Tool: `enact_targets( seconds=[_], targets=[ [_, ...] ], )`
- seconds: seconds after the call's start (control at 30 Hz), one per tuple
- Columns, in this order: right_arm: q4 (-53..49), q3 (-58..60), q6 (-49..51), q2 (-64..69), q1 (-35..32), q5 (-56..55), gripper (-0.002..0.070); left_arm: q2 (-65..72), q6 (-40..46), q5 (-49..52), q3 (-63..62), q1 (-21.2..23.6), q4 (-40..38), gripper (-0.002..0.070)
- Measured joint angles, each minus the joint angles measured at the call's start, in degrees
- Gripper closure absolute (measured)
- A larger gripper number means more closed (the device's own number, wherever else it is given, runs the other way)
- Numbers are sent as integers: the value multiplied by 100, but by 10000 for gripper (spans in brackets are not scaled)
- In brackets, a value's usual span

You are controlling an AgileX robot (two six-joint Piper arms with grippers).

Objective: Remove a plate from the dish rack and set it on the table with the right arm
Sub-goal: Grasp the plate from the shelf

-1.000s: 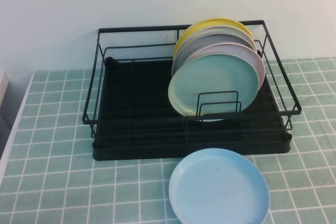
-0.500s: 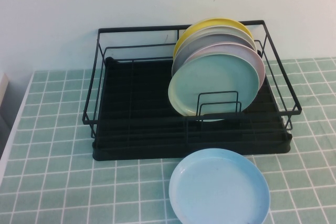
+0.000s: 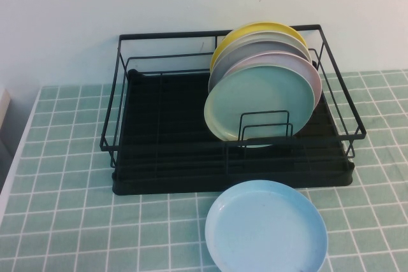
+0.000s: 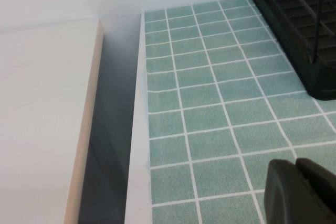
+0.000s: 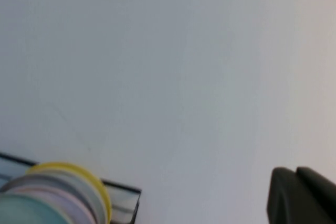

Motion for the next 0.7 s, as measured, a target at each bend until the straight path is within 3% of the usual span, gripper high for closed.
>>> enact_targets(
  seconds=[0.37,0.53,0.7],
  targets=[
    [-39,-2079,-90,3020,0,2709,678,0,0,0,0,0,0,678],
    [-720,-2960,75,4313,0,4255,678,0,0,0,0,0,0,678],
    [-1310,-3593,219,5420,0,5121,678,0,0,0,0,0,0,678]
  ],
)
